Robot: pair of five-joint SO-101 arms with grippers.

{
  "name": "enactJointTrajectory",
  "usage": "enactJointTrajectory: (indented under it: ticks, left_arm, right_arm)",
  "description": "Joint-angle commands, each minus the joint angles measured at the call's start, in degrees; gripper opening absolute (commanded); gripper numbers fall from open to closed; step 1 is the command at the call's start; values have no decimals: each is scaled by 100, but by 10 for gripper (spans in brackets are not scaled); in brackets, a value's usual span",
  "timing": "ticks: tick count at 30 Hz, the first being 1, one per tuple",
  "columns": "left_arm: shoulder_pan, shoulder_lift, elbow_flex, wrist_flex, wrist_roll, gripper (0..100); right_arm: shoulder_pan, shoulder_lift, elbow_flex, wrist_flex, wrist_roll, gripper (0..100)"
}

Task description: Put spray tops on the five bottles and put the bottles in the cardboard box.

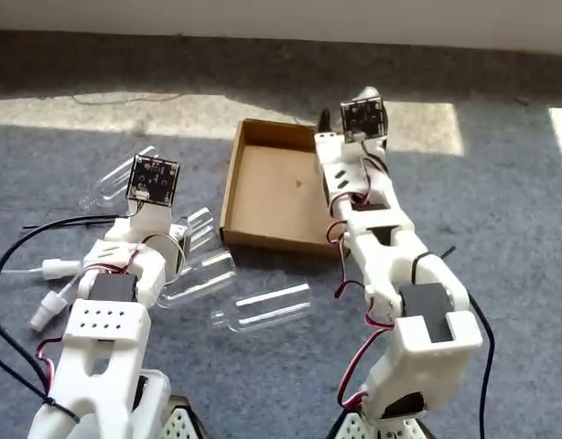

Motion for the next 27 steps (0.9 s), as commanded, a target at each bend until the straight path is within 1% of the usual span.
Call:
enactJointTrajectory:
  ticks: [1, 5, 10, 21, 27]
  left_arm:
    - [-40, -84, -13, -123, 18, 146]
    - [-31, -84, -13, -123, 18, 146]
    - [-31, -84, -13, -123, 18, 146]
    - [-31, -84, -13, -123, 18, 146]
    - [-22, -84, -13, -123, 18, 146]
  right_arm:
    - [13, -330, -549, 312, -44, 287]
    - [13, -330, -1095, 884, -44, 287]
    - [13, -330, -1543, 1270, -44, 287]
    - [40, -523, -1833, 1429, -44, 287]
    - [48, -1147, -2598, 2800, -53, 286]
